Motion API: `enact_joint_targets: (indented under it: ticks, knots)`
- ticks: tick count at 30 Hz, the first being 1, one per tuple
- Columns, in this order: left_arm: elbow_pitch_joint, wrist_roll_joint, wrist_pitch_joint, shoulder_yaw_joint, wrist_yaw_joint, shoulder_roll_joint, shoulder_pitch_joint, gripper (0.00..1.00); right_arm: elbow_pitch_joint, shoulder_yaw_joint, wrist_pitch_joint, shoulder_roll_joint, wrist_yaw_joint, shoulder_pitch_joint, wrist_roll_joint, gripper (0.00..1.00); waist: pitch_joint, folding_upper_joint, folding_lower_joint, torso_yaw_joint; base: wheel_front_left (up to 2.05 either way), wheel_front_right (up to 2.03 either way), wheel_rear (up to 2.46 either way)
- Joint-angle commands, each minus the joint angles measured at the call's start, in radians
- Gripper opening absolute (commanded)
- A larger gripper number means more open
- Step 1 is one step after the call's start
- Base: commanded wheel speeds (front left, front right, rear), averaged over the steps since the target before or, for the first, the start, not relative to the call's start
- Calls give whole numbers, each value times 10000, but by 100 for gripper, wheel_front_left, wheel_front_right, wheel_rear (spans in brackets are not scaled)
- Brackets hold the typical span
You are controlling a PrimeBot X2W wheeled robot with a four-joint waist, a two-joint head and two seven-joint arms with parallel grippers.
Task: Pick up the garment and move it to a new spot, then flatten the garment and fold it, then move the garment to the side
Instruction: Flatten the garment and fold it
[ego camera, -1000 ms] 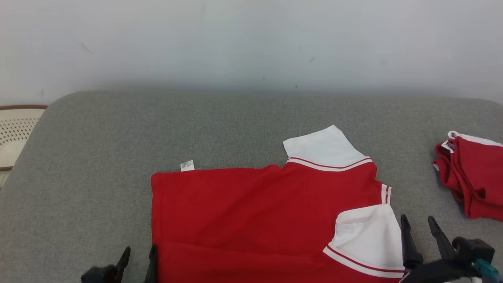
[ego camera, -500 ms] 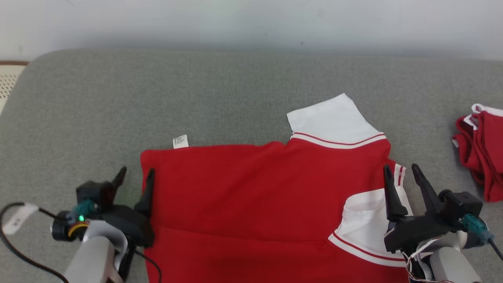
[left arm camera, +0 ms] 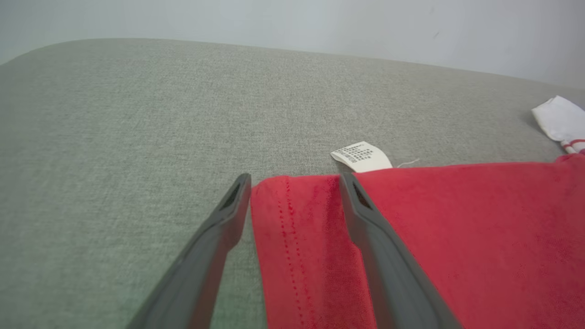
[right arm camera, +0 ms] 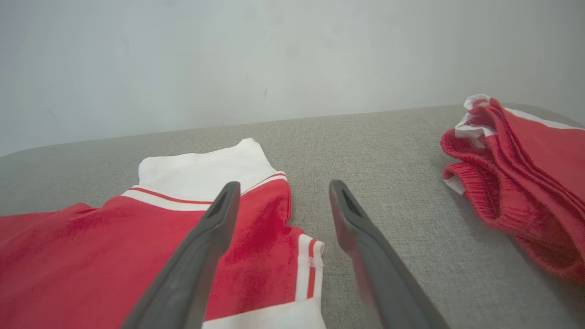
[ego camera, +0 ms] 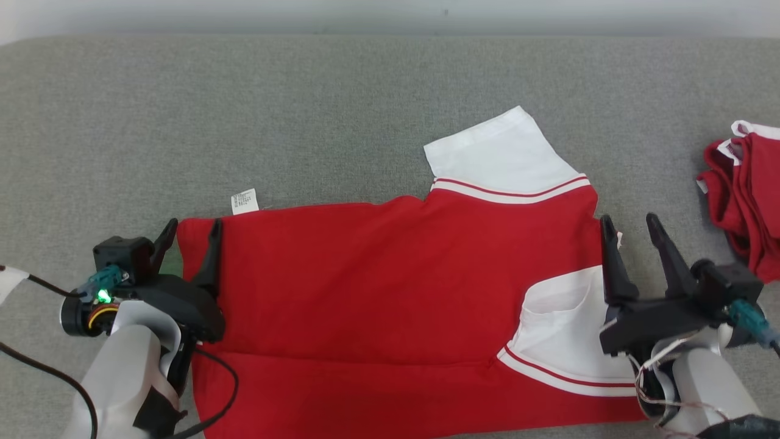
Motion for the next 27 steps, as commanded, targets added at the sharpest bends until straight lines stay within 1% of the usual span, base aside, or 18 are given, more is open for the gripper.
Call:
enact_joint_targets:
  ticks: [1, 5, 7, 8, 11, 16, 21, 22, 23, 24, 25, 26, 27]
  knots:
    - [26, -141, -6, -22, 7, 65, -187, 100, -21, 97, 1, -119, -14, -331, -17, 100, 232, -2, -2, -80, 0, 0, 0]
    - [-27, -133, -6, -76, 4, 53, -354, 100, 149, 244, 1, -260, -14, -895, 86, 100, 445, -2, -2, -56, 0, 0, 0]
    - [-97, -120, -6, -142, 2, 30, -445, 98, 448, 445, 1, -413, -15, -1344, 201, 100, 570, -2, -2, -3, 0, 0, 0]
    - [-127, -121, -6, -183, 2, 9, -453, 100, 622, 573, -1, -495, -14, -1640, 289, 100, 619, -2, -2, 26, 0, 0, 0]
    - [-85, -96, -6, -196, 0, -14, -463, 100, 1558, 1165, 87, -789, -14, -2548, 626, 100, 740, -2, -2, 160, 0, 0, 0]
    - [-8, 30, -6, -164, 0, -110, -589, 100, 2872, 2094, 594, -1255, -15, -3960, 1139, 100, 830, -2, -2, 496, 0, 0, 0]
    - [-43, -243, -6, -441, -1, -265, -635, 100, 3770, 2780, 632, -1376, -14, -4894, 1564, 100, 856, -2, -2, 709, 0, 0, 0]
    - [-22, -288, -6, -532, -1, -286, -675, 92, 3951, 2913, 684, -1366, -14, -5024, 1668, 100, 868, -2, -2, 731, 0, 0, 0]
    - [-28, -372, -6, -631, -1, -310, -734, 71, 4110, 3040, 670, -1359, -14, -5167, 1747, 100, 893, -2, -2, 749, 0, 0, 0]
    - [-40, -463, -6, -717, -1, -339, -769, 46, 4272, 3134, 662, -1342, -14, -5313, 1831, 100, 914, -2, -2, 765, 0, 0, 0]
    - [-52, -533, -6, -804, -1, -349, -799, 28, 4446, 3227, 723, -1339, -14, -5439, 1911, 100, 943, -2, -2, 787, 0, 0, 0]
    - [-94, -629, -6, -878, -2, -348, -824, 3, 4605, 3337, 778, -1345, -14, -5568, 1979, 100, 969, -2, -2, 803, 0, 0, 0]
    - [-149, -687, -6, -937, 0, -335, -845, 0, 4756, 3435, 814, -1340, -14, -5738, 2074, 100, 998, -2, -2, 817, 0, 0, 0]
